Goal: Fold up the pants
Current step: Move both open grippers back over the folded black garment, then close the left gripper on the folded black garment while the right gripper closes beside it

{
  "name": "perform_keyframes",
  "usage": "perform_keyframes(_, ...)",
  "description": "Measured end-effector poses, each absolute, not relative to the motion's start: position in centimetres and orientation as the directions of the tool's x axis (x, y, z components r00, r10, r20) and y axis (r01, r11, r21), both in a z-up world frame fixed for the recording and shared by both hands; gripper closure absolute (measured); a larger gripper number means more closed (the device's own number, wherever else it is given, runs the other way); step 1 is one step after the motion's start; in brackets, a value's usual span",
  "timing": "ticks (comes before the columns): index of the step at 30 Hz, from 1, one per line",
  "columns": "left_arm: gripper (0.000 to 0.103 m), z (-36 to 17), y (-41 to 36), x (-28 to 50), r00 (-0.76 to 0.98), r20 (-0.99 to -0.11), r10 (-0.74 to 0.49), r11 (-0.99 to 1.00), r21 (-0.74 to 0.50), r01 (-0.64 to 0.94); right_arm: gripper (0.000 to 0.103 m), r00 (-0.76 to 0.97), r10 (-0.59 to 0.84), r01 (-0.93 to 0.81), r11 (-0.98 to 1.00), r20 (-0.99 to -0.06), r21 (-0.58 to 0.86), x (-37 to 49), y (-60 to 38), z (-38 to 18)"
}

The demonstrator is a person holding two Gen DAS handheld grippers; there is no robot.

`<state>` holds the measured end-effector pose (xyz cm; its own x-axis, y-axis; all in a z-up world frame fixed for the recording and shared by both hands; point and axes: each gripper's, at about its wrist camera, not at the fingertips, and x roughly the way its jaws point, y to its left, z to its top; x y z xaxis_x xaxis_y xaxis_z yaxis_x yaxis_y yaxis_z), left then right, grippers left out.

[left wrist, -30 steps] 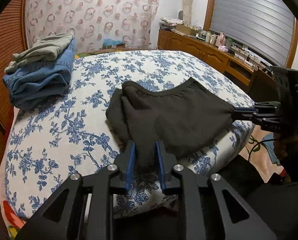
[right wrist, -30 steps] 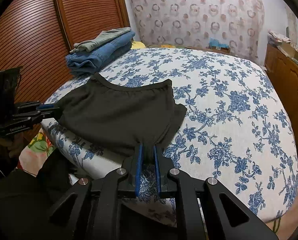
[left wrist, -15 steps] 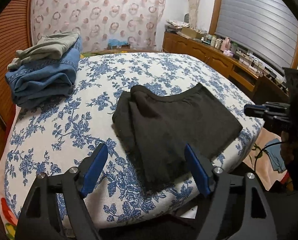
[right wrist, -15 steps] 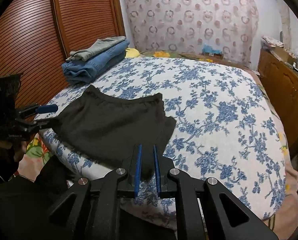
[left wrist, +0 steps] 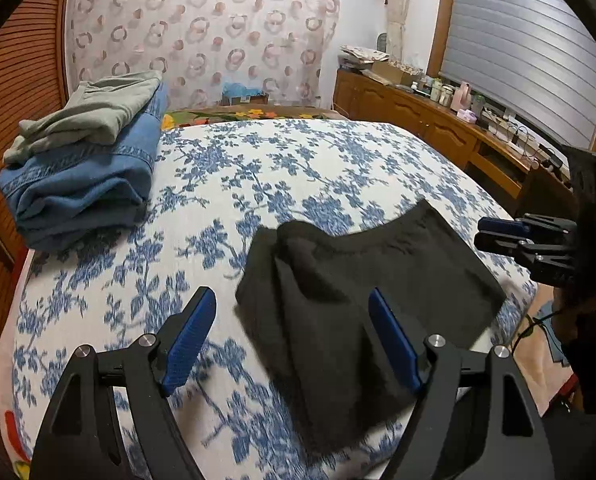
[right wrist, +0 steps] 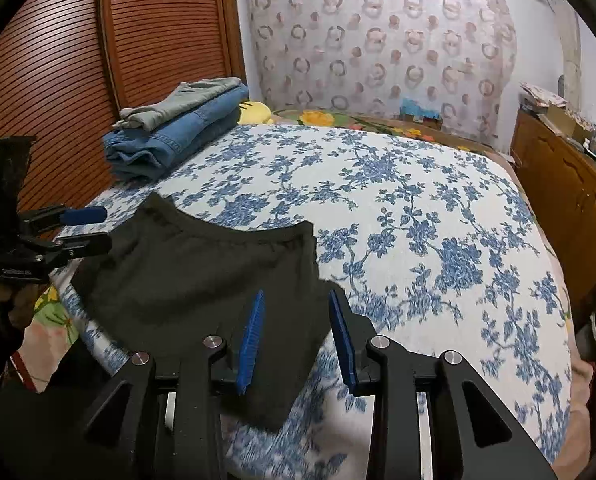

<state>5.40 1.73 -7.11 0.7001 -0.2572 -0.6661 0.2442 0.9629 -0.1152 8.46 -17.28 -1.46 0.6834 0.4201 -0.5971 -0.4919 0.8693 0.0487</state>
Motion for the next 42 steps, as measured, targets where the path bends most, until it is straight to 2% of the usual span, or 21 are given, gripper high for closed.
perform_keyframes(19,0.025,-8.5,2.2,9.5,0.657,-0.707,-0.262,0.963,-0.143,0.23,0.068,0.64,0.392,-0.446,0.89,-0.661,0.097,11.9,-16.5,-3.4)
perform_keyframes(42,0.027,-10.0,2.3,10.4,0.629,-0.73,-0.267,0.961,-0.156,0.227,0.068,0.634,0.413,-0.467,0.878,-0.654,0.102,11.9,-15.2,-3.9)
